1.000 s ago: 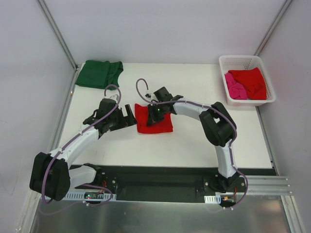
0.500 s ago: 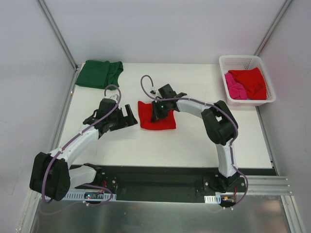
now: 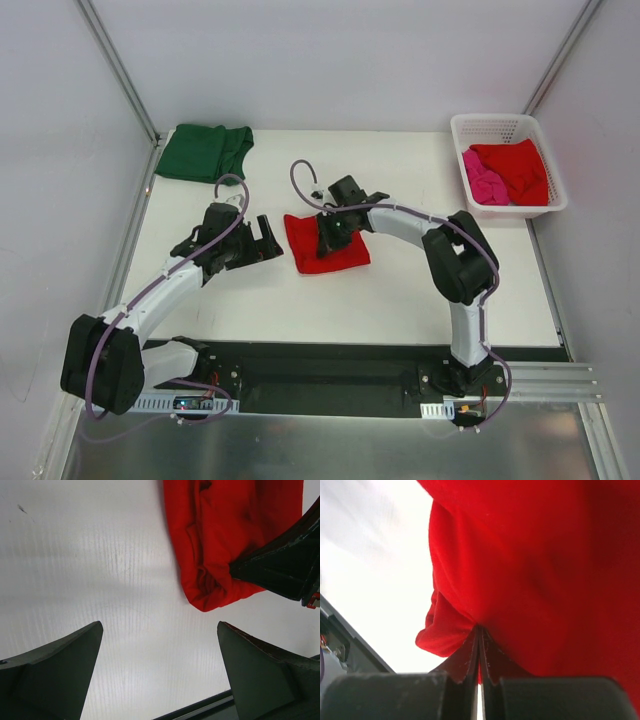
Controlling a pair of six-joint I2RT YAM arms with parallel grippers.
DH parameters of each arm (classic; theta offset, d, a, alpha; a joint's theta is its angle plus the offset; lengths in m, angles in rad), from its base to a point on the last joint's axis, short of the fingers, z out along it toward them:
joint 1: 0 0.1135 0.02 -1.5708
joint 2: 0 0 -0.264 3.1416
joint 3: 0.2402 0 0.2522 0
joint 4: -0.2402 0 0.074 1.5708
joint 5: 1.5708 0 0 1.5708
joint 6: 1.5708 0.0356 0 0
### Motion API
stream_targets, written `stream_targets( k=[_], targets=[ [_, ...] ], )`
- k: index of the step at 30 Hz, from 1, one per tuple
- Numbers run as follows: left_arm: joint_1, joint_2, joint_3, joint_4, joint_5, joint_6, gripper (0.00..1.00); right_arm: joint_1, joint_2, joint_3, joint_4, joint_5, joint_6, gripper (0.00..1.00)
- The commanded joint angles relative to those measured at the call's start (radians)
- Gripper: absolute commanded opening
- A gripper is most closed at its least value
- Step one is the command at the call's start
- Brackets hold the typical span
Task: Fold and stack the t-shirts
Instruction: Fold the tshirt
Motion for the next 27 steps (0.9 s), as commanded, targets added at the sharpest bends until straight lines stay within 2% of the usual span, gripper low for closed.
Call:
stream_targets(
  k=[1, 9, 13, 17, 23, 27],
  targets=[
    [0.007, -0.037, 0.010, 0.000, -0.008, 0.015, 0.99, 0.026, -0.070, -0.036, -0.068, -0.038, -0.056, 0.01],
    [0.009, -0.034, 0.010, 0.002, -0.002, 0.006, 0.99, 0.069, -0.069, -0.041, -0.092, -0.166, -0.113, 0.01],
    [0.009, -0.029, 0.016, 0.003, 0.021, 0.012, 0.99, 0.092, -0.098, -0.062, -0.098, -0.165, -0.122, 0.03],
    [0.007, -0.018, 0.020, 0.003, 0.058, 0.014, 0.99, 0.098, -0.200, -0.108, -0.077, -0.086, -0.101, 0.33],
    [0.000, 0.035, 0.018, 0.023, 0.116, 0.011, 0.99, 0.097, -0.369, -0.153, -0.072, 0.178, -0.055, 0.38],
    [-0.040, 0.069, 0.018, 0.052, 0.138, 0.003, 0.99, 0.083, -0.477, -0.153, -0.084, 0.286, -0.026, 0.45]
  ],
)
